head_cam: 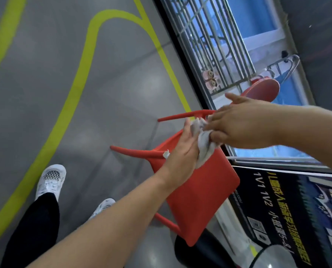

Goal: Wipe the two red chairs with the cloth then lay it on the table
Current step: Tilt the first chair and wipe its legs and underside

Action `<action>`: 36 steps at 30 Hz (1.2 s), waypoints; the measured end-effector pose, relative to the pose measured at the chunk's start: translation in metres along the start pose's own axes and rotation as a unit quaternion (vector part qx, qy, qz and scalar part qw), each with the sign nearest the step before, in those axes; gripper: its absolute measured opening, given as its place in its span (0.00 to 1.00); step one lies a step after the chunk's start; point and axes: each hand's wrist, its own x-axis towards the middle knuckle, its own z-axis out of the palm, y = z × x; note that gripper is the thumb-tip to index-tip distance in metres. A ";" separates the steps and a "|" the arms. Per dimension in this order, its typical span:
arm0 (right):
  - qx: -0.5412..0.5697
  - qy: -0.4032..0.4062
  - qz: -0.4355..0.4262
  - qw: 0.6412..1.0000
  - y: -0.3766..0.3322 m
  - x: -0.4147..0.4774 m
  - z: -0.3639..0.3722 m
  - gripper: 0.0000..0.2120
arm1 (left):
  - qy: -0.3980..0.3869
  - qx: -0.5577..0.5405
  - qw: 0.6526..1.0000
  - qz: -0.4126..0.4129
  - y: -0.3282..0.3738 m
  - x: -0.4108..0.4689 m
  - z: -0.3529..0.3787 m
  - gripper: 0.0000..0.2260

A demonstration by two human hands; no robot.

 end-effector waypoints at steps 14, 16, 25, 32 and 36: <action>0.096 0.183 -0.019 0.978 -0.017 0.008 0.020 0.16 | -0.024 0.060 0.995 0.074 -0.038 -0.014 -0.006 0.22; 0.067 0.107 -0.043 0.991 -0.030 0.019 0.012 0.14 | -0.051 0.025 0.998 0.041 -0.057 -0.018 -0.011 0.22; 0.196 -0.224 0.093 0.950 -0.072 0.122 0.002 0.39 | -0.104 0.124 0.986 -0.031 -0.113 0.020 -0.043 0.26; 0.255 -0.229 0.204 0.917 -0.091 0.187 0.031 0.31 | -0.216 0.372 0.901 -0.065 -0.161 0.064 -0.079 0.31; 0.226 -0.214 0.247 0.918 -0.108 0.220 0.046 0.27 | -0.221 0.448 0.865 -0.039 -0.179 0.083 -0.097 0.25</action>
